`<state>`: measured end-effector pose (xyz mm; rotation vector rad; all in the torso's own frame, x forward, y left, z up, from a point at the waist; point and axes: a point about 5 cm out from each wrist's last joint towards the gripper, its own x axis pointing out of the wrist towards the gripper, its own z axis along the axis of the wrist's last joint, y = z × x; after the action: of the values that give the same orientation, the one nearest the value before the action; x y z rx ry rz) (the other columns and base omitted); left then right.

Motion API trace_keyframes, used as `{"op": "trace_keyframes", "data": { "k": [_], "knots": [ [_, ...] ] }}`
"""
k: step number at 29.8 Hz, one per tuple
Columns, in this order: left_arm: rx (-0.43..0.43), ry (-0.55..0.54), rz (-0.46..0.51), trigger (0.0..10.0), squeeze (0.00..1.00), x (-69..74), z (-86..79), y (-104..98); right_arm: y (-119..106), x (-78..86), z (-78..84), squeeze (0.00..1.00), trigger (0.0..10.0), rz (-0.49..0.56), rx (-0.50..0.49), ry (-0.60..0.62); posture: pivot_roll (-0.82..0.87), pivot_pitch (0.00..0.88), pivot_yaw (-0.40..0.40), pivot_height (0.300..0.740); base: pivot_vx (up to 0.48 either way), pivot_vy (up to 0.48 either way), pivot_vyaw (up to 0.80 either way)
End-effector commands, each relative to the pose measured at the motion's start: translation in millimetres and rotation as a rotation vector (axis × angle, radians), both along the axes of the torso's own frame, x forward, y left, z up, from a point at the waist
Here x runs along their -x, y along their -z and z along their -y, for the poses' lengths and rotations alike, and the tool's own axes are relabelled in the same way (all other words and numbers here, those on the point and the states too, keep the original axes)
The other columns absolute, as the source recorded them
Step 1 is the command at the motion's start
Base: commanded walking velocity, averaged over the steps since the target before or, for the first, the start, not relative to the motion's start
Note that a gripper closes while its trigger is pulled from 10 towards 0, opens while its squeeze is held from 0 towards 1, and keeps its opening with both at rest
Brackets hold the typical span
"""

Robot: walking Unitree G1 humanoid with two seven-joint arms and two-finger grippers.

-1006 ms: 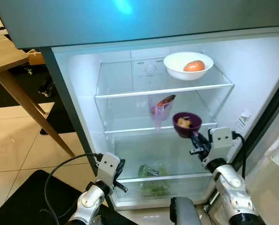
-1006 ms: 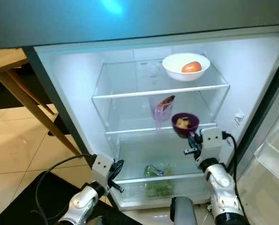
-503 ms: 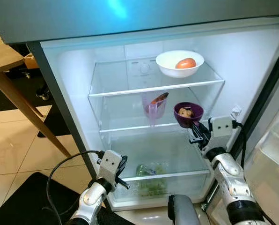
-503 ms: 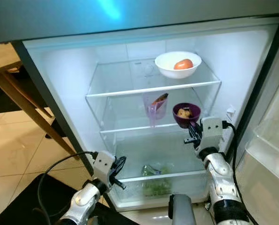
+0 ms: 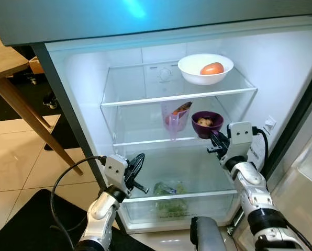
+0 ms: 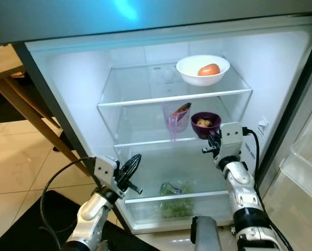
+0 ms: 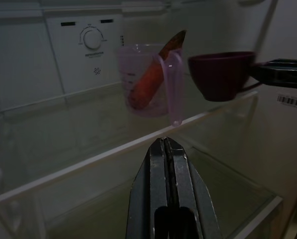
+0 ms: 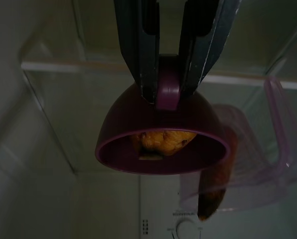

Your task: Restocking fridge

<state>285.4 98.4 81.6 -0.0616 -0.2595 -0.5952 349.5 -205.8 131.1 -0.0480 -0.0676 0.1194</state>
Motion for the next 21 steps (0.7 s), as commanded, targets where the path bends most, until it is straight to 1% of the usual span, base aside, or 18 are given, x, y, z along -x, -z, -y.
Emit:
{"op": "trace_keyframes", "data": {
  "k": [1, 4, 7, 9, 11, 12, 14, 15, 17, 21],
  "knots": [
    [0.014, -0.004, -0.028, 10.0, 0.0, 3.3, -2.5, 4.7, -6.7, -2.6, -0.5, 0.0, 10.0, 0.037, 0.007, 0.004, -0.08, 0.099, 0.083, 0.315, 0.0, 0.0, 0.0],
    [0.006, 0.003, -0.041, 10.0, 0.0, 8.6, -6.3, 8.2, -10.1, -6.1, -2.4, 0.0, 10.0, 0.045, 0.007, 0.006, -0.07, 0.113, 0.089, 0.3, 0.0, 0.0, 0.0],
    [0.006, 0.008, -0.046, 10.0, 0.0, 11.3, -8.5, 8.6, -13.4, -8.0, -2.9, 0.0, 10.0, 0.062, -0.001, 0.007, -0.06, 0.123, 0.093, 0.3, 0.0, 0.0, 0.0],
    [0.01, 0.02, -0.055, 10.0, 0.0, 16.6, -12.1, 6.1, -19.8, -12.6, -3.9, 0.0, 10.0, 0.089, -0.01, 0.012, -0.05, 0.148, 0.102, 0.3, 0.0, 0.0, 0.0],
    [0.01, 0.024, -0.056, 10.0, 0.0, 18.1, -12.9, 5.0, -21.8, -14.2, -4.3, 0.0, 10.0, 0.094, -0.009, 0.014, -0.05, 0.148, 0.102, 0.3, 0.0, 0.0, 0.0],
    [0.011, 0.024, -0.05, 10.0, 0.0, 19.9, -14.5, 1.0, -24.8, -17.1, -5.0, 0.0, 10.0, 0.097, -0.008, 0.017, -0.03, 0.169, 0.107, 0.3, 0.0, 0.0, 0.0],
    [0.013, 0.023, -0.045, 10.0, 0.0, 19.7, -15.2, -1.2, -25.6, -17.9, -5.0, 0.0, 10.0, 0.098, -0.009, 0.019, -0.03, 0.169, 0.107, 0.3, 0.0, 0.0, 0.0],
    [0.023, 0.017, -0.027, 10.0, 0.0, 18.9, -16.5, -8.1, -27.2, -19.1, -4.4, 0.0, 10.0, 0.103, -0.01, 0.026, -0.02, 0.182, 0.11, 0.3, 0.0, 0.0, 0.0],
    [0.03, 0.015, -0.01, 10.0, 0.0, 17.5, -17.1, -13.9, -29.1, -20.4, -3.1, 0.0, 10.0, 0.109, -0.009, 0.034, -0.02, 0.19, 0.112, 0.3, 0.0, 0.0, 0.0],
    [0.033, 0.016, 0.01, 10.0, 0.0, 16.0, -17.7, -21.4, -32.6, -22.6, -1.0, 0.0, 10.0, 0.114, -0.008, 0.045, -0.01, 0.203, 0.115, 0.3, 0.0, 0.0, 0.0]
  ]
}}
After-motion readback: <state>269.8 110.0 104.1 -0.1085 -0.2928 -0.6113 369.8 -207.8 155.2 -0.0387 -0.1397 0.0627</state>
